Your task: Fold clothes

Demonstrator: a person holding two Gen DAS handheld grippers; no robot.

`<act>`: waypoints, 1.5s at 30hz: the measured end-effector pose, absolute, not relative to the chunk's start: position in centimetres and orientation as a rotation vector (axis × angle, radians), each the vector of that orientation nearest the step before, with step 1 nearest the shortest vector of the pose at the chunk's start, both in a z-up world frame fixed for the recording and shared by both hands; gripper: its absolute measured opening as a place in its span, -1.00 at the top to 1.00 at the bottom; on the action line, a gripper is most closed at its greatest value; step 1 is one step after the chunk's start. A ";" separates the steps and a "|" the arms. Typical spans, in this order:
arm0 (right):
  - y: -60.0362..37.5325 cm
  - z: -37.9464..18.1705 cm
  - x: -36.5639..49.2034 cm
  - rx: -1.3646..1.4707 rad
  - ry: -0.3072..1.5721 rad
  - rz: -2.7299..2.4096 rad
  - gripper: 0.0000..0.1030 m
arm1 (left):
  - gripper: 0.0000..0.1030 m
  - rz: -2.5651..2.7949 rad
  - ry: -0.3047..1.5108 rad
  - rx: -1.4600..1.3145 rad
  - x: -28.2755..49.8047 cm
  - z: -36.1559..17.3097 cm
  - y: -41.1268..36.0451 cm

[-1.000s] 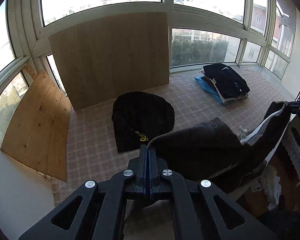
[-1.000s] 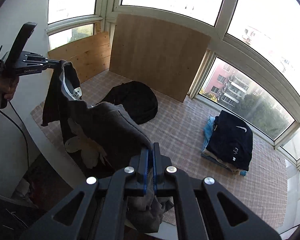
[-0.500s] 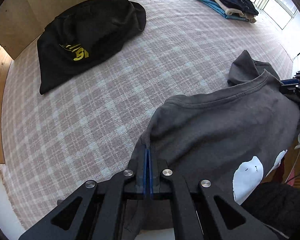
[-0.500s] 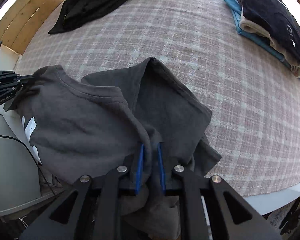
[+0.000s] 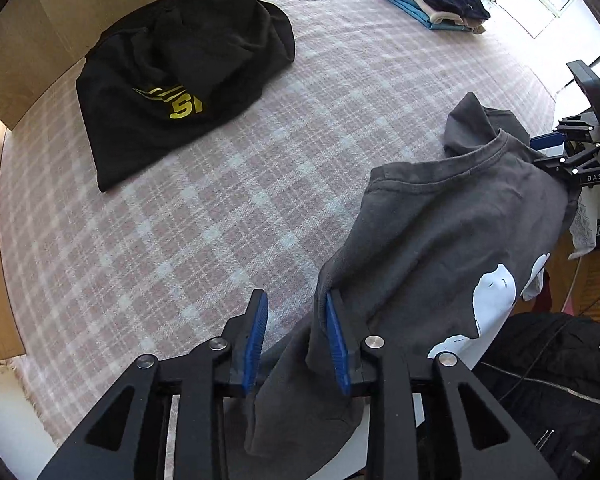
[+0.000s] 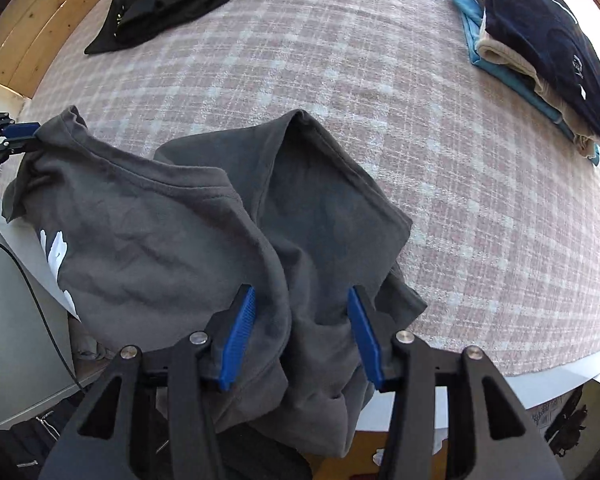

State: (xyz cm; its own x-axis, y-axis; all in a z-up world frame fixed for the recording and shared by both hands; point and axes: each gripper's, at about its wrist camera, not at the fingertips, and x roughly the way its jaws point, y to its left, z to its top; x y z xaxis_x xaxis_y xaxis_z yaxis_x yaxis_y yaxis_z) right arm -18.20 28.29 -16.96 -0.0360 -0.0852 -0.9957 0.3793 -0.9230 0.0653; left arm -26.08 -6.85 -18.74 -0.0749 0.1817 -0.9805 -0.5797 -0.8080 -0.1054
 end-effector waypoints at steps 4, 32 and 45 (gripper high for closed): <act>28.4 -17.2 -17.6 1.882 0.272 -1.985 0.75 | 0.33 1.881 0.477 -1.722 -26.2 -19.8 -6.7; 28.7 -17.5 -16.9 1.857 0.284 -1.955 0.82 | 0.77 1.866 0.623 -1.746 -24.2 -19.2 -5.6; 28.9 -9.7 -16.7 1.620 0.213 -2.143 0.90 | 0.94 2.276 0.484 -1.503 -25.7 -9.8 -10.7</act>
